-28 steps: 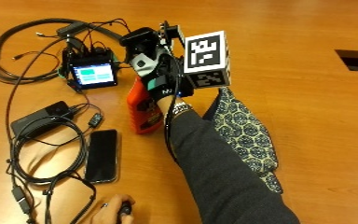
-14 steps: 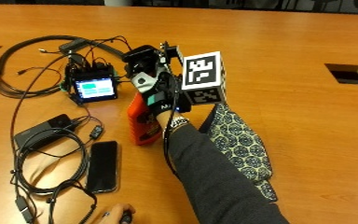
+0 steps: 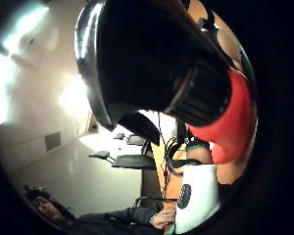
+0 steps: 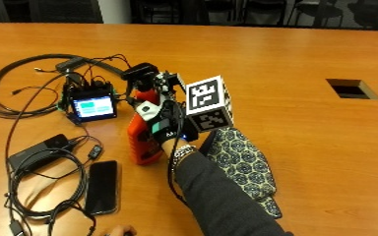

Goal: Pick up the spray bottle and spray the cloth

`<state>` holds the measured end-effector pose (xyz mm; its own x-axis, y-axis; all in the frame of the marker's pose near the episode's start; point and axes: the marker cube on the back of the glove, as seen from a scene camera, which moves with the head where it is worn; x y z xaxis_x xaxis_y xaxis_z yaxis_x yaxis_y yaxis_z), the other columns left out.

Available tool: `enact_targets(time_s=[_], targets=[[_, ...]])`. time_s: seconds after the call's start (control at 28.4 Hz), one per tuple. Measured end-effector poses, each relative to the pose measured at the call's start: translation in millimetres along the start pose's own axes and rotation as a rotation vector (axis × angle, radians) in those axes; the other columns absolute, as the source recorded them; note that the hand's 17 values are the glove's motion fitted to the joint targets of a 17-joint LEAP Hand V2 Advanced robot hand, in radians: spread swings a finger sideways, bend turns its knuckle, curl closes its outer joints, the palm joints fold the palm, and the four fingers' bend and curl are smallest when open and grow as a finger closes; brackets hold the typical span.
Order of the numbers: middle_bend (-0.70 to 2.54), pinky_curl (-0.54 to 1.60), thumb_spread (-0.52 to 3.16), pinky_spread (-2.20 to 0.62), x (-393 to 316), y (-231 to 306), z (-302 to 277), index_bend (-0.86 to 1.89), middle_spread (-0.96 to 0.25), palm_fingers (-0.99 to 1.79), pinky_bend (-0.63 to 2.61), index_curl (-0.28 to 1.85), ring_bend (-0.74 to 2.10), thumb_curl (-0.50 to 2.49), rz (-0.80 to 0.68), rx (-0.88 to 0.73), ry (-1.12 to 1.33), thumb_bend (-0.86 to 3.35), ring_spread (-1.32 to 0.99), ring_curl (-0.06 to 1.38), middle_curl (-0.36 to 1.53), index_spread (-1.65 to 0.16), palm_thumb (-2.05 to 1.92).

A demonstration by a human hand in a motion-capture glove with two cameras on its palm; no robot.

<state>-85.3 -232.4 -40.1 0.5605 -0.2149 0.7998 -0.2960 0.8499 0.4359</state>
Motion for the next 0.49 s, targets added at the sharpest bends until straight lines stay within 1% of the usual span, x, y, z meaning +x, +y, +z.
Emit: enact_targets(time_s=[0.18, 0.35, 0.49], targets=[[0.31, 0.36, 0.80, 0.07, -4.6, 10.1, -12.1, 0.11, -0.18, 0.69, 0.30, 0.44, 0.37, 0.64, -0.048, 0.002, 0.072, -0.03, -0.17, 0.37, 0.42, -0.33, 0.93], [0.23, 0.36, 0.86, 0.12, -15.7, 35.5, -41.5, 0.08, -0.15, 0.60, 0.31, 0.39, 0.39, 0.59, -0.113, 0.051, 0.267, -0.05, -0.15, 0.37, 0.39, -0.34, 0.87], [0.19, 0.37, 0.90, 0.16, -24.1, 55.5, -58.4, 0.08, -0.13, 0.53, 0.33, 0.35, 0.40, 0.55, -0.183, 0.000, 0.368, -0.04, -0.13, 0.37, 0.38, -0.34, 0.83]])
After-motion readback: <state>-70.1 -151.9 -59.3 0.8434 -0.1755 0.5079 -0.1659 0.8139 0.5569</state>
